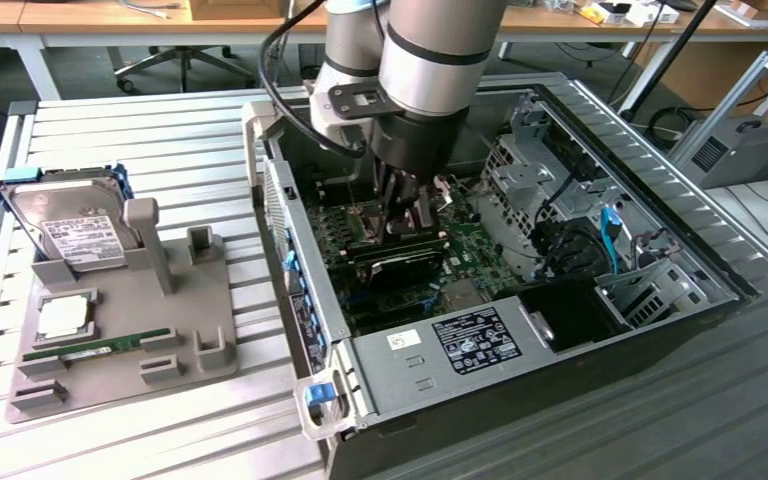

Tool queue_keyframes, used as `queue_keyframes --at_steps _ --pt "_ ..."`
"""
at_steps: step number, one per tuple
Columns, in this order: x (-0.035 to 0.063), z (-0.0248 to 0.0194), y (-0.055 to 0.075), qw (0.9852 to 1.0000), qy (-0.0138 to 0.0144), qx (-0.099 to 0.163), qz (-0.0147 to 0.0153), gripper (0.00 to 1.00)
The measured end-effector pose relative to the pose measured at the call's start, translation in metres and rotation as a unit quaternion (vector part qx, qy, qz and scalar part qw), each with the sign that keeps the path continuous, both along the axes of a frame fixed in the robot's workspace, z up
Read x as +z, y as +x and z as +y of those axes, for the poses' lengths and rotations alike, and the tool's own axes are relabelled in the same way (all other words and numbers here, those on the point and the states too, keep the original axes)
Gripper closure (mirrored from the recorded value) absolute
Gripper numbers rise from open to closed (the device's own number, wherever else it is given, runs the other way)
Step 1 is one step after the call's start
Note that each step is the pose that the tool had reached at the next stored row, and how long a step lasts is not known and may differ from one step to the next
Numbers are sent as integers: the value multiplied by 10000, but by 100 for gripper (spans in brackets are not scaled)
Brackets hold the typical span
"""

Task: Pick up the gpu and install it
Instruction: 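Press down on the gpu until it lock into place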

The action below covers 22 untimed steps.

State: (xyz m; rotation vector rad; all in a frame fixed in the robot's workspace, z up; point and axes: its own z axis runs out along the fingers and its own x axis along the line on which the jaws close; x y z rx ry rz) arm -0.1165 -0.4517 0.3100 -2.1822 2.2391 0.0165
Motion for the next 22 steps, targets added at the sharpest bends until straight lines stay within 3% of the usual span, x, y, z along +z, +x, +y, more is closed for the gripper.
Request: queue_keyframes --at_steps 14,22 --pt "-73 0 0 9999 0 122 0 89" --pt "-187 0 0 9996 0 285 0 89"
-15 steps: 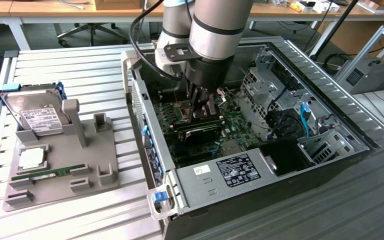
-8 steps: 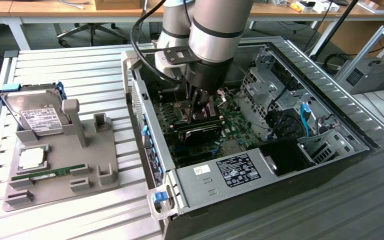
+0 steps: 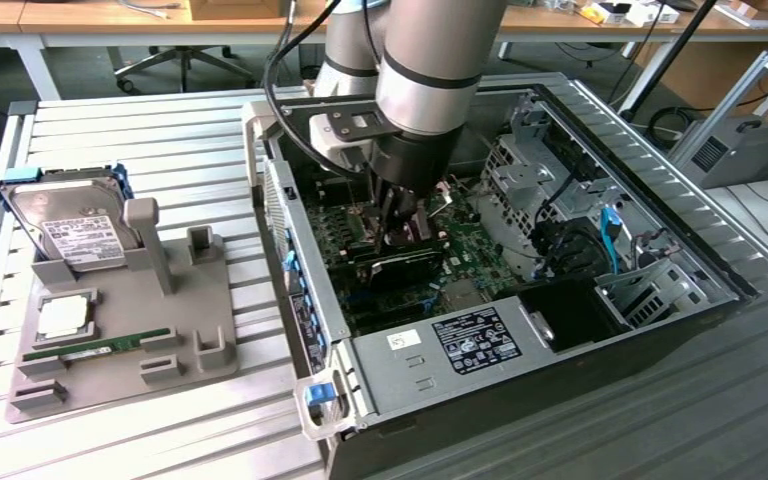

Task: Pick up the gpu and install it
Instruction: 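Press down on the gpu until it lock into place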

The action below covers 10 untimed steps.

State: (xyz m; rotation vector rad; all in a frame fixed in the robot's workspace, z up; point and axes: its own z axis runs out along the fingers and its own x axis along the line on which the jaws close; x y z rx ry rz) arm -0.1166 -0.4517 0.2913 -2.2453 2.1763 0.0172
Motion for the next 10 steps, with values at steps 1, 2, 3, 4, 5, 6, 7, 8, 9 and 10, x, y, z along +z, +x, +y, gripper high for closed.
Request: queue_keyframes --at_steps 1,2,3,4,5,6,7,8,9,10 --pt "-16 0 0 10000 0 15 0 89" --pt "-30 0 0 10000 0 25 0 89" --pt "-43 0 0 10000 0 28 0 89" --pt "-43 0 0 10000 -2 29 1 89" --pt "-50 8 -4 10000 0 28 0 89" --pt "-53 23 -7 10000 0 28 0 89" --pt "-57 33 -9 10000 0 28 0 89" --pt "-65 41 -10 10000 0 28 0 89" --pt "-78 43 -11 10000 0 29 0 89" --pt "-93 46 -12 10000 0 28 0 89"
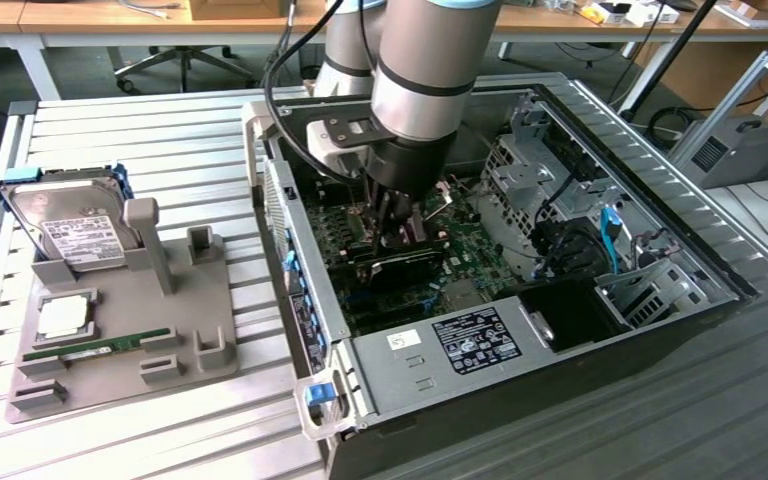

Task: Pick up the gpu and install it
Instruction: 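Press down on the gpu until it lock into place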

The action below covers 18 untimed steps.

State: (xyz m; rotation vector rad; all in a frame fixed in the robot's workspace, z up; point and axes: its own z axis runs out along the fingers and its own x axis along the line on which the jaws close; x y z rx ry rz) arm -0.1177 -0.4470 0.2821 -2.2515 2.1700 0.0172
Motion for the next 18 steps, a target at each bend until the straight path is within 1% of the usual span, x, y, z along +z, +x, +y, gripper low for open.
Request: queue_keyframes --at_steps 5,18 --pt "-66 8 -2 10000 0 0 0 89" --pt "-104 8 -2 10000 -1 0 1 89"
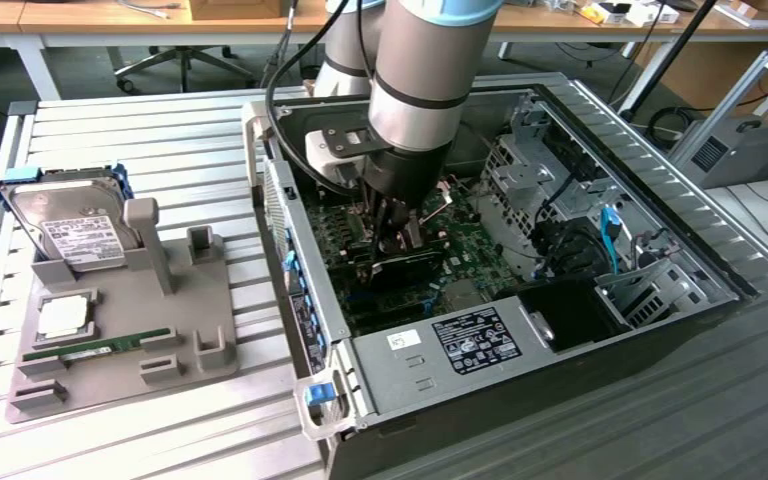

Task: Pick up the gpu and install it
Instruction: 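Press down on the gpu until it lock into place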

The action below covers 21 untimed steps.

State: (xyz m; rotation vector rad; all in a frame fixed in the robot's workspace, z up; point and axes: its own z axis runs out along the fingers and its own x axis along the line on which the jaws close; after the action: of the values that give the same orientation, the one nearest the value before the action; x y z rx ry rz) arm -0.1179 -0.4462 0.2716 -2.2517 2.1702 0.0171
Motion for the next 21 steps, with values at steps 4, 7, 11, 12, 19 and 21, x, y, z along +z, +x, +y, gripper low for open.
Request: queue_keyframes --at_steps 4,7,11,12,19,21 --pt "-1 0 0 10000 1 0 0 89" --pt "-5 0 0 10000 1 0 -1 89" --pt "-5 0 0 10000 0 0 0 89" --pt "-6 0 0 10000 1 0 0 89" --pt "-8 0 -8 10000 1 0 -1 89" --pt "-8 0 -12 10000 1 0 -2 89"
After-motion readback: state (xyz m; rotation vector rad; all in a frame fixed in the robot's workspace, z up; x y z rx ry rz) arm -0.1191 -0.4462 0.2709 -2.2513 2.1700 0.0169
